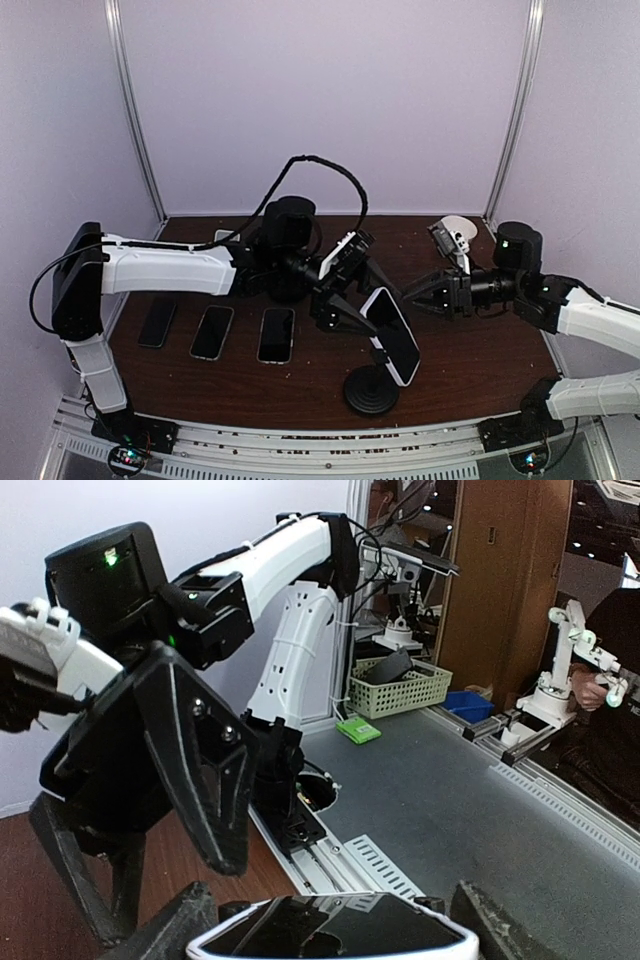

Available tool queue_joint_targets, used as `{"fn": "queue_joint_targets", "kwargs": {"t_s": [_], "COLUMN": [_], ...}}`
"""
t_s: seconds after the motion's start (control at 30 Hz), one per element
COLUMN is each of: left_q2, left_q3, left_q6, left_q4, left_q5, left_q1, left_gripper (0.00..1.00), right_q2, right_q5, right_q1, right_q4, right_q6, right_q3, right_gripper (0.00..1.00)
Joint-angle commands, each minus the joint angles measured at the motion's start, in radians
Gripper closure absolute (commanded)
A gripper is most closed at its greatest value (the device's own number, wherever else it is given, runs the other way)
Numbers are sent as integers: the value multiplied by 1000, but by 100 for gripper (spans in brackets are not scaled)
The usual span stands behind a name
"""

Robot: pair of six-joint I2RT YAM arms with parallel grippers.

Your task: Remove the phone from the phone stand

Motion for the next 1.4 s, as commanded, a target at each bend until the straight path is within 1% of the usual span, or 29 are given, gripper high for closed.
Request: {"fn": "queue_joint_targets", "kwargs": {"t_s": [0.0,0.13,0.23,0.37,0.47,0.57,0.63,0.8,0.93,1.2,1.37], "left_q2": [-24,-34,-33,-36,-44,-49,-54,-56,-53,-55,-42], "left_q3": [64,65,72,69,63,64,64,62,60,65,70], "left_q6": [77,160,217,244,275,303,323,356,365,401,401], "left_q4": [53,-18,-70,-86,-107,-139,-159,-178,-180,-223,-219], "left_q5": [72,72,72,71,67,68,68,69,68,62,58], "left_q1": [9,9,9,9,9,9,9,9,11,12,12], "left_gripper": [68,70,71,72,72,73,73,74,74,74,71], "right_q2": [-6,-28,-17,17,23,13,13,1,-4,-58,-83], "right_q5": [-12,-4,-13,-32,-30,-2,7,16,36,43,66], "right_q1": [14,14,28,74,98,108,113,128,152,184,184], "right_q4": [-13,8,34,47,43,41,49,105,59,107,100], "right_q6": [-22,18,33,28,27,36,45,83,49,90,75], "right_q3": [8,-40,-50,-44,-57,-80,-98,-145,-140,-227,-211], "right_gripper": [26,18,20,24,24,18,17,9,12,20,13]}}
